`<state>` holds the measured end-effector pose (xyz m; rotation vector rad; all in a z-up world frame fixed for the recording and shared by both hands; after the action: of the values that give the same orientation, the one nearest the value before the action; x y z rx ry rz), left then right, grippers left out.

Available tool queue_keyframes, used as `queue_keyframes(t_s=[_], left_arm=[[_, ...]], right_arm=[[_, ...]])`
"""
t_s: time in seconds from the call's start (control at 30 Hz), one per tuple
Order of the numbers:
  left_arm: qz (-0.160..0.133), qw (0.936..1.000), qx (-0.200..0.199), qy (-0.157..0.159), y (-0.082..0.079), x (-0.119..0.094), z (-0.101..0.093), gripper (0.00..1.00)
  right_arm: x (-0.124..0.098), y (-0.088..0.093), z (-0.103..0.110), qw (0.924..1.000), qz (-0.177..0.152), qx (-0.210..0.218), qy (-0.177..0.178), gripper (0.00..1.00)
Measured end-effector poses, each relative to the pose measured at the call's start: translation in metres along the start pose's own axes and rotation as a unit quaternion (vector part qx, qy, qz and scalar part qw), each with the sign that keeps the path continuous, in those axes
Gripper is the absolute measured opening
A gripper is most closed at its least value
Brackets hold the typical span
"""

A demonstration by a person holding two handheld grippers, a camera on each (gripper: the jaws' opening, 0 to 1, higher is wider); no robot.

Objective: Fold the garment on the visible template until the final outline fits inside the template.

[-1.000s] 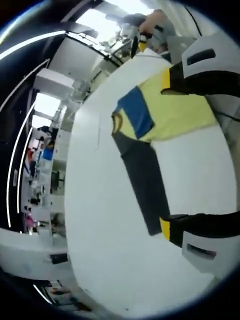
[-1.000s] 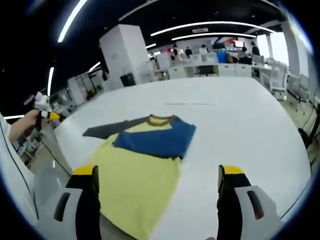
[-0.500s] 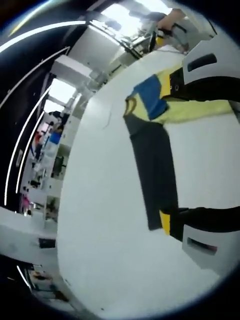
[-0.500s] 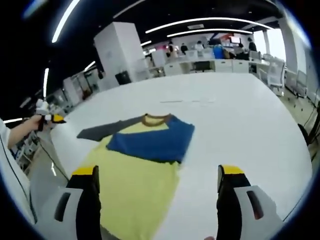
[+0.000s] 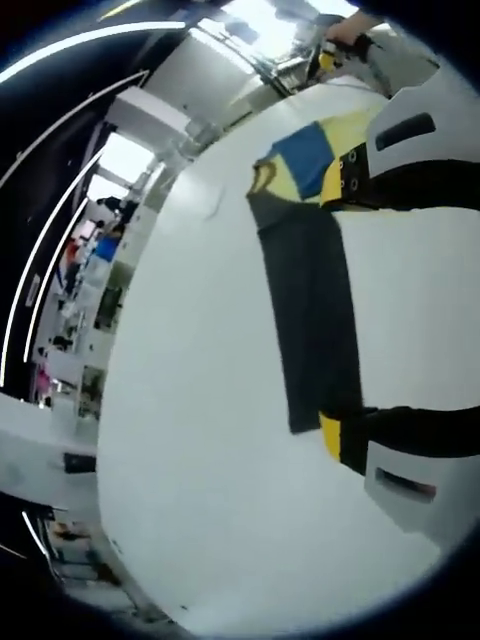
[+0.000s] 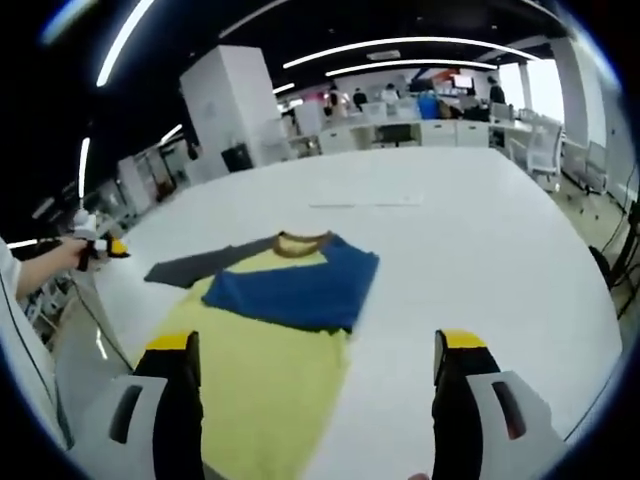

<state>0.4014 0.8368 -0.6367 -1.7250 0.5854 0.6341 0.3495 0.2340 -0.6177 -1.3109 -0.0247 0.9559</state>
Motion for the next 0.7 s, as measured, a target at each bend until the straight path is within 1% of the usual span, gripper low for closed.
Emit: queue_keyframes(t_s=[0.07, 0.17, 0.3, 0.43, 0.63, 0.7], left_arm=[[-0.003, 0.9999, -0.007, -0.009, 0.000, 0.005, 0.007, 0.74], [-0.007, 0.9997, -0.012, -0.018, -0.001, 0.012, 0.015, 0.72], [-0.011, 0.9992, -0.014, -0.035, 0.000, 0.024, 0.026, 0.66], [-0.011, 0.9989, -0.011, -0.045, 0.000, 0.033, 0.031, 0.64], [-0.002, 0.9977, -0.005, -0.067, 0.005, 0.049, 0.043, 0.59], [0.003, 0.9969, 0.000, -0.078, 0.007, 0.055, 0.048, 0.56]], right_arm=[[0.000, 0.005, -0.001, 0.9999, 0.010, 0.002, 0.002, 0.96], [0.000, 0.006, -0.001, 0.9999, 0.013, 0.005, 0.002, 0.96], [0.002, 0.002, 0.001, 0.9999, 0.005, 0.012, 0.000, 0.96], [0.005, 0.001, 0.000, 0.9999, 0.010, 0.009, 0.002, 0.96], [0.009, 0.002, -0.002, 0.9998, 0.015, 0.016, 0.004, 0.96], [0.010, 0.002, -0.002, 0.9997, 0.012, 0.022, 0.004, 0.96]])
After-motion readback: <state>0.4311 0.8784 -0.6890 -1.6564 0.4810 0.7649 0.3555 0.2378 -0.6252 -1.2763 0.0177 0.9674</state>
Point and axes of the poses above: the point that each gripper's makers call its tool centre point, and the gripper's own axes: x roughly forward along the fingers, z roughly to its left, y roughly out of its underside, the point moved 4 cm from there along -x, roughly backward along the fingers, and after that the axes turned 11 degrees about -y, right-handed, at the moved point
